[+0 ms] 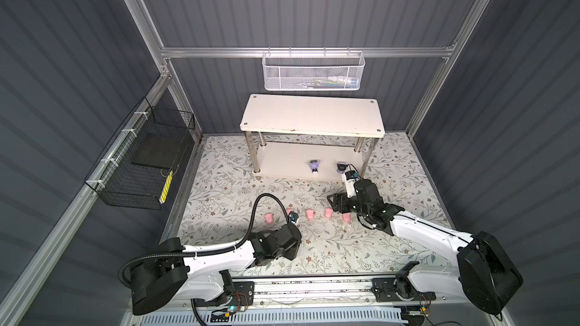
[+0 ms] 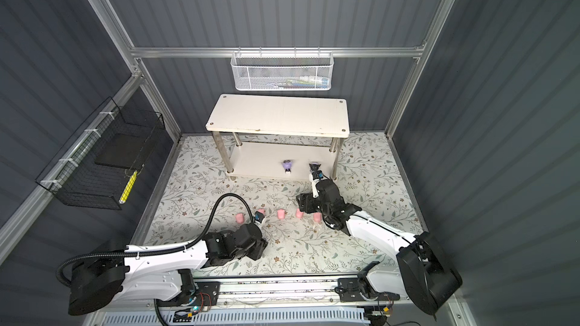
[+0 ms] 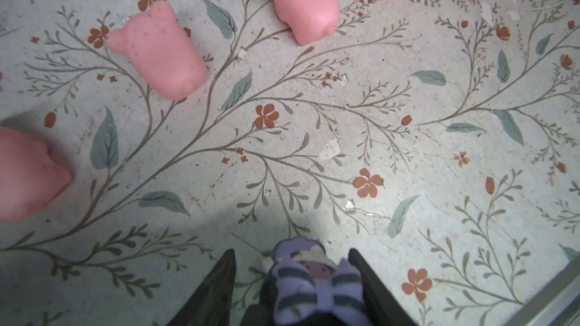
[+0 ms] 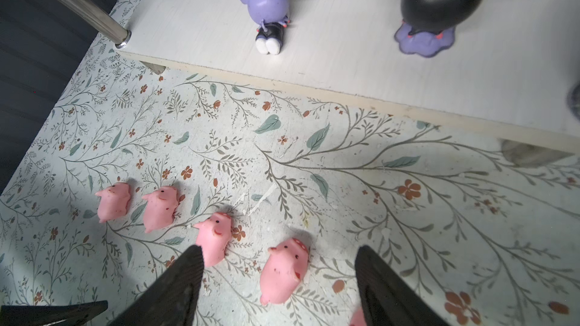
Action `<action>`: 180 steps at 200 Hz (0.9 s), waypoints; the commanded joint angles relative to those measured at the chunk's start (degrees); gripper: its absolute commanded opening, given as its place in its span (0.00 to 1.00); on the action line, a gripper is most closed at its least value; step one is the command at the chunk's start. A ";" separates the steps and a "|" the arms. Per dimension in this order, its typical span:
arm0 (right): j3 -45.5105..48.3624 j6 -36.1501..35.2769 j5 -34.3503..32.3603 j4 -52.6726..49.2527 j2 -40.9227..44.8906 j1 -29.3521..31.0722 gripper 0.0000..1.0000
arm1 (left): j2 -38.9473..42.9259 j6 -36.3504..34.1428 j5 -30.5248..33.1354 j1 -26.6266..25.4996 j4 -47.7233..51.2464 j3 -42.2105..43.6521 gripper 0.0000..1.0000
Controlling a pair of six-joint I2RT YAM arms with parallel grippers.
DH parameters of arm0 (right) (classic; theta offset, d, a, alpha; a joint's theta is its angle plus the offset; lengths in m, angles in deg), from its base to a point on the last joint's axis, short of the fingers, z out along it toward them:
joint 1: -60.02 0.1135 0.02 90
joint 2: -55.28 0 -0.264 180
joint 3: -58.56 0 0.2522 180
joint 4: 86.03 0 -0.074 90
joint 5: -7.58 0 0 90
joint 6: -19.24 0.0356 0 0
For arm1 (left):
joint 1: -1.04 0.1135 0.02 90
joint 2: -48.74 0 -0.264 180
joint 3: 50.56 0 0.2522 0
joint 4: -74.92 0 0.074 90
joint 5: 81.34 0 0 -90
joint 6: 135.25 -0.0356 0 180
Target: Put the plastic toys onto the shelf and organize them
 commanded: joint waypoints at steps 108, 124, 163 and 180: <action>-0.68 0.49 -0.10 1.16 -1.21 0.32 0.78 | 0.23 0.65 3.40 -0.77 11.93 -11.71 0.42; -0.57 0.43 -0.19 1.25 -1.14 0.33 0.78 | 0.31 0.86 4.26 -0.70 13.57 -13.64 0.39; -0.39 0.47 -0.10 1.43 -1.10 0.36 0.78 | -0.05 0.95 6.83 -0.70 17.30 -19.51 0.38; -0.26 0.48 -0.19 1.43 -0.84 0.30 0.78 | -0.78 0.99 8.81 -0.75 18.83 -21.67 0.37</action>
